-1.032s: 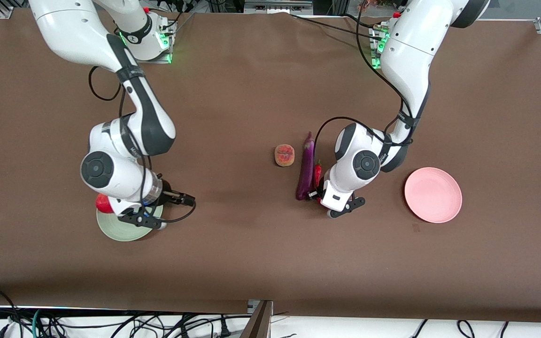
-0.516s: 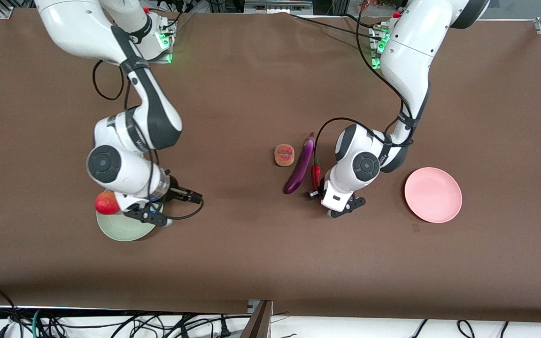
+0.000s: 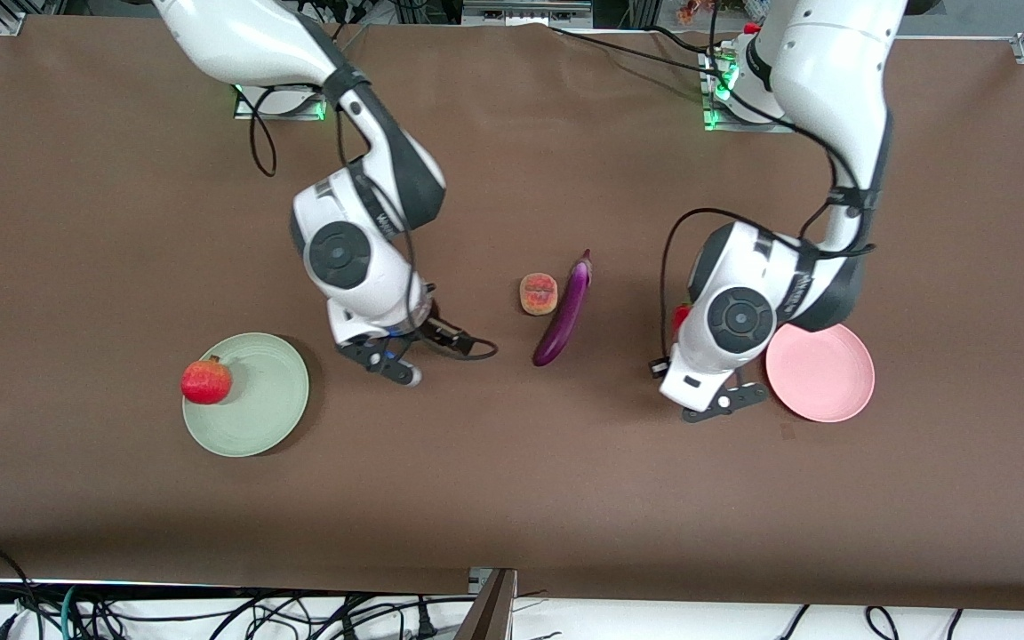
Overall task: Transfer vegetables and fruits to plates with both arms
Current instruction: 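Reach the right gripper to the peach while the left gripper carries the chili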
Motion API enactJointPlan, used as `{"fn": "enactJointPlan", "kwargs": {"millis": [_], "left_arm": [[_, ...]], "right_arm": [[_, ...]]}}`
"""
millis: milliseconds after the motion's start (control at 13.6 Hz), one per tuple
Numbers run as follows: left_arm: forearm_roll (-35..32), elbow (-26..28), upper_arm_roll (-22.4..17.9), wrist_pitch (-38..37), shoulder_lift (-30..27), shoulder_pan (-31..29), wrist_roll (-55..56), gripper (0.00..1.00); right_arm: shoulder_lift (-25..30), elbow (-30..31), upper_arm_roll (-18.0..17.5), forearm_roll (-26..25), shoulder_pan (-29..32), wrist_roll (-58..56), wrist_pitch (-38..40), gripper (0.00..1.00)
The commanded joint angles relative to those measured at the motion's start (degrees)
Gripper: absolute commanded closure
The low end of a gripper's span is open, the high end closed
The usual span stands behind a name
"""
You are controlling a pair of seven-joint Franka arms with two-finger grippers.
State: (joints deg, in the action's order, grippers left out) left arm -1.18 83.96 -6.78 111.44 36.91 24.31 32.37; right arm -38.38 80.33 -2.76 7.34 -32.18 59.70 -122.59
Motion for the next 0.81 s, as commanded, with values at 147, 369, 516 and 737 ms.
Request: {"fn": "enactJointPlan", "kwargs": {"millis": [147, 369, 516, 737], "left_arm": [[-1.89, 1.02, 0.02, -5.26, -0.71, -9.79, -28.80, 1.00], [-2.07, 2.87, -0.07, -3.43, 1.83, -12.88, -36.93, 1.00], [-2.33, 5.23, -0.07, 2.01, 2.63, -12.97, -37.11, 1.00], [-2.42, 5.16, -0.07, 4.49, 4.04, -13.15, -37.11, 0.27]], "right_arm": [[-4.32, 0.01, 1.18, -4.60, -10.86, 17.08, -9.32, 0.01], [-6.52, 0.01, 1.27, -9.16, -14.22, 23.08, -12.58, 0.01], [-8.02, 0.01, 1.27, -13.21, -15.19, 24.85, -13.46, 0.01], [-9.25, 0.01, 1.27, -14.72, -16.07, 24.94, -13.55, 0.01]]}}
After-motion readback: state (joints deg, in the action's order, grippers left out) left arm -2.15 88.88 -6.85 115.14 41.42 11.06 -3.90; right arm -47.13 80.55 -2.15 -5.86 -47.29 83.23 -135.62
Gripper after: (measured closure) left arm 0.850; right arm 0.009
